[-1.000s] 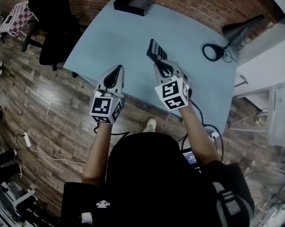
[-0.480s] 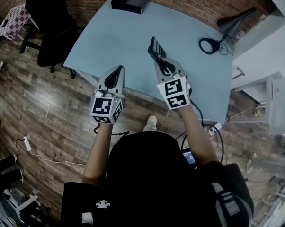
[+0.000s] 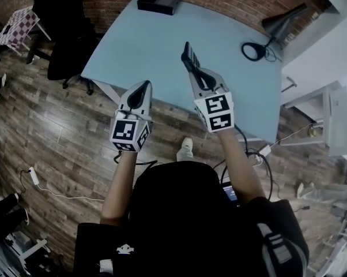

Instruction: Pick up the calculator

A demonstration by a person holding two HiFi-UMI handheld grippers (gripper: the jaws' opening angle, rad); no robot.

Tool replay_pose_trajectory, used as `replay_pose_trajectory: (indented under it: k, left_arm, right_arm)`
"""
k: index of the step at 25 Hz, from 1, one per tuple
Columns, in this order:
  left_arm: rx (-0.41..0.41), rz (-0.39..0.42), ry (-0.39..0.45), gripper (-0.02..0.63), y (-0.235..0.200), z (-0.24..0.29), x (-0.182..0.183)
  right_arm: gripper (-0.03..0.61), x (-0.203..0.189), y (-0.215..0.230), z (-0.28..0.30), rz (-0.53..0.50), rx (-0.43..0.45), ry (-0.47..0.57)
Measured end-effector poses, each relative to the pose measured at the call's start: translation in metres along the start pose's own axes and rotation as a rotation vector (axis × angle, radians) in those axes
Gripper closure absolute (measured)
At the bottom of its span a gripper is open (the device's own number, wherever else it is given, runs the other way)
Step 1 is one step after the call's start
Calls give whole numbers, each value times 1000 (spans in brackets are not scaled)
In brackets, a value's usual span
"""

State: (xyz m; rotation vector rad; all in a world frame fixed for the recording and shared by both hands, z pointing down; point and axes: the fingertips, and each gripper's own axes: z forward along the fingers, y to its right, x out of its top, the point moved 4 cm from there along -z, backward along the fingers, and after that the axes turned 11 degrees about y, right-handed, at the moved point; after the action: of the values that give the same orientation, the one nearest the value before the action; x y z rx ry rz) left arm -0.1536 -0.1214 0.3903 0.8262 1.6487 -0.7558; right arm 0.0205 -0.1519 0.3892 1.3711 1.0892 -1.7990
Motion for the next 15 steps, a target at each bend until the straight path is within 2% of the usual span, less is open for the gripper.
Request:
replay_pose_trajectory:
  k: [8,15]
  left_arm:
    - [-8,-8,-12,611,6,-28,-1]
    - [-38,-24,-9,611,22,-41,1]
  right_arm:
    - [531,2,-17,-27,76,-36,44]
    - [531,10,-24,-55,90,-63,123]
